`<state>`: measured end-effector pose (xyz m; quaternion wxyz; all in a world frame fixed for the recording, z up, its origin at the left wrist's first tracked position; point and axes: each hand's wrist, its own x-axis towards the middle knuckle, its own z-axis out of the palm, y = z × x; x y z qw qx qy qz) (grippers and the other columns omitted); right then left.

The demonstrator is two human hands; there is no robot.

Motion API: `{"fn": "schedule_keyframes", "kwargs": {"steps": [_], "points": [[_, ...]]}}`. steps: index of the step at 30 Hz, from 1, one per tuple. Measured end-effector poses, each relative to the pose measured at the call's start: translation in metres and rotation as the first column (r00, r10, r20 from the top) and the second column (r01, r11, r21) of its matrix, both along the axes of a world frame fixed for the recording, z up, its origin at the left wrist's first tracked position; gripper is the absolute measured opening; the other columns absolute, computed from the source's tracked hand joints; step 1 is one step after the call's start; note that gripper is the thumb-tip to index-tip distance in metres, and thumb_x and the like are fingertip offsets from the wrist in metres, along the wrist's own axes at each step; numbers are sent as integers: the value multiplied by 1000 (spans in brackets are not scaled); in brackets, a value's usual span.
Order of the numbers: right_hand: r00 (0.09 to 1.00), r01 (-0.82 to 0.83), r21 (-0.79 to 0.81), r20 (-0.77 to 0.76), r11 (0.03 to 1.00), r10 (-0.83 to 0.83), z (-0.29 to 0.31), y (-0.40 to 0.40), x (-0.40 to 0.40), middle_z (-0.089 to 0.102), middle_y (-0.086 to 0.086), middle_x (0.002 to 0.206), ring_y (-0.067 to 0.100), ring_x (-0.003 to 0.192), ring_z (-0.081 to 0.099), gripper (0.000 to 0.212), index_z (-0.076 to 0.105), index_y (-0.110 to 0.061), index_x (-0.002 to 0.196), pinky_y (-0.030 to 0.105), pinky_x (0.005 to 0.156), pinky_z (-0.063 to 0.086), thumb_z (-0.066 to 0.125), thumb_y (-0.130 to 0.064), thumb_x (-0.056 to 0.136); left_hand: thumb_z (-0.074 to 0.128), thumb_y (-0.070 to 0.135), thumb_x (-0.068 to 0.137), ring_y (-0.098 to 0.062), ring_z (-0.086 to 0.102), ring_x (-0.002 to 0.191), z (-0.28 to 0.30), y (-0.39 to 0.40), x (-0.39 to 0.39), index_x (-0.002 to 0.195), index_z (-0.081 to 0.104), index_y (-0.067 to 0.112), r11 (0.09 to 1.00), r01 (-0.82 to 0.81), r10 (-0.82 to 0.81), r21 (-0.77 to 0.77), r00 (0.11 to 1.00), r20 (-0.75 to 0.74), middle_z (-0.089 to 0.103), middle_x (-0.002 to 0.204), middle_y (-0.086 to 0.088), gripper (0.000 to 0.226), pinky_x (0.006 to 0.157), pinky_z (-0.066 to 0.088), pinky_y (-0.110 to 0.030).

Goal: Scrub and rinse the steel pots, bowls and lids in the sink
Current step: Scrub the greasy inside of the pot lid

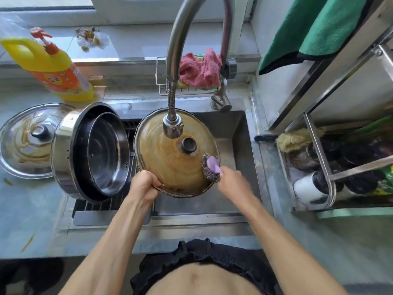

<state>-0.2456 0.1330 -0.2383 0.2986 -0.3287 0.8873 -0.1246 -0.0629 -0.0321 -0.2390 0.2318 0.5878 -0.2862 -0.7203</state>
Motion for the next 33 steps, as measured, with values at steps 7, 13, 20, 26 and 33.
{"fn": "schedule_keyframes", "kwargs": {"steps": [7, 13, 20, 26, 33], "points": [[951, -241, -149, -235, 959, 203, 46, -12, 46, 67, 20, 98, 43, 88, 64, 41, 44, -22, 136, 40, 64, 34, 37, -12, 97, 34, -20, 46, -32, 54, 68, 10, 30, -20, 92, 56, -9, 987, 88, -84, -132, 996, 38, 53, 78, -19, 52, 58, 40, -28], [937, -257, -165, -284, 952, 203, 59, -44, 26, 67, 20, 100, 44, 90, 64, 34, 47, -18, 129, 41, 64, 35, 31, -14, 99, 23, -29, 57, -22, 41, 48, 15, 35, -23, 59, 38, 6, 976, 114, -93, -186, 989, 119, 41, 49, -4, 38, 50, 28, -22], [993, -36, -70, -118, 997, 28, 26, -49, -26, 62, 19, 111, 42, 102, 59, 29, 53, -20, 121, 39, 74, 39, 38, -18, 96, 36, -14, 40, -27, 46, 64, 11, 34, 3, 68, 44, 3, 994, 22, -17, -109, 998, 54, 45, 71, -10, 33, 59, 32, -28], [996, 72, -176, -46, 982, -82, 33, -37, -49, 64, 20, 110, 41, 99, 58, 27, 58, -23, 113, 43, 79, 46, 36, -28, 100, 30, -25, 61, -25, 46, 62, 20, 23, -5, 67, 41, 3, 988, -34, 50, -152, 994, 100, 44, 67, -8, 30, 53, 35, -22], [989, -113, -104, -110, 988, 101, 49, -32, -26, 64, 17, 109, 42, 98, 59, 28, 59, -22, 110, 40, 71, 38, 34, -30, 99, 34, -5, 33, -21, 36, 62, 9, 32, -10, 66, 38, 10, 979, 35, -18, -198, 996, 91, 35, 68, -3, 37, 57, 21, -28]]}}
